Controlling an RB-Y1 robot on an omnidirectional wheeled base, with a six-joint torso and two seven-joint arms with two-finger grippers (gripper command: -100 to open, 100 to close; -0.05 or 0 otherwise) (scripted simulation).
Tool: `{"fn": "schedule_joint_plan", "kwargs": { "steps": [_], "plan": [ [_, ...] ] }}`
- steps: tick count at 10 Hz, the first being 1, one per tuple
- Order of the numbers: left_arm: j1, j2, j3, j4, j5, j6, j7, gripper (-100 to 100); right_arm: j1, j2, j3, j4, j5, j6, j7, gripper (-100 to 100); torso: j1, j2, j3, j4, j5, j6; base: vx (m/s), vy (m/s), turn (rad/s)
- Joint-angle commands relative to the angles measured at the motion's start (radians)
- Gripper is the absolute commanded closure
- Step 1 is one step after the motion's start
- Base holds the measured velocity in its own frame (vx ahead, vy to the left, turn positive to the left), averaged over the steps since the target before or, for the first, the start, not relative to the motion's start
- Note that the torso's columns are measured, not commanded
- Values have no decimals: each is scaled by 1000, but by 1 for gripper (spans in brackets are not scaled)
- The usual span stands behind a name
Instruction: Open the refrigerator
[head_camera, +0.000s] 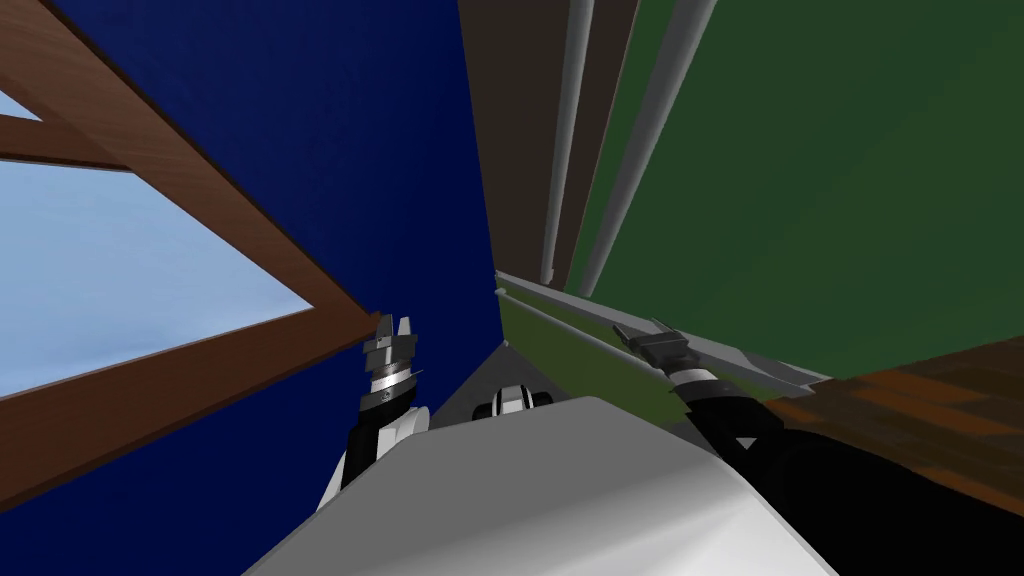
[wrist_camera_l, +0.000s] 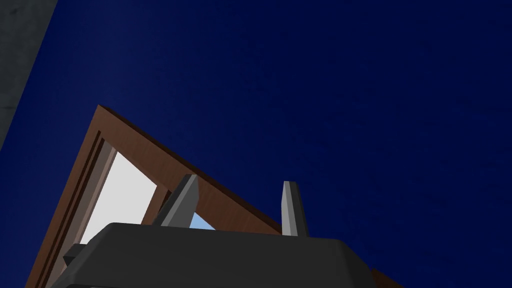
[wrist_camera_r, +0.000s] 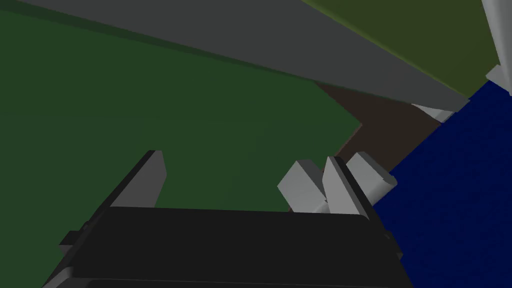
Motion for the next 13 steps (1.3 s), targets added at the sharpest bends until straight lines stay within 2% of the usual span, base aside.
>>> {"fn": "schedule_joint_plan", "kwargs": {
  "steps": [1, 5, 10, 12, 13],
  "plan": [
    [0, 0, 0, 0, 0, 0, 0, 0, 47, -23, -46, -15, 80, 33, 19, -100, 1, -1, -1, 0, 1, 0, 140, 83, 50],
    [0, 0, 0, 0, 0, 0, 0, 0, 104, -63, -101, -67, 182, 66, 42, -100, 1, -8, -7, -1, 4, -7, 120, 78, 35],
    [0, 0, 0, 0, 0, 0, 0, 0, 141, -102, -136, -186, 246, 87, 57, -100, -1, -2, -1, -1, 0, -1, 79, 43, 36],
    [0, 0, 0, 0, 0, 0, 0, 0, 140, -90, -129, -178, 244, 82, 61, -100, -2, 3, 2, 1, -1, 0, 16, 7, -3],
    [0, 0, 0, 0, 0, 0, 0, 0, 140, -90, -130, -178, 244, 82, 60, 100, -2, 2, 1, 0, -1, 0, 2, -4, -18]
  ]
}}
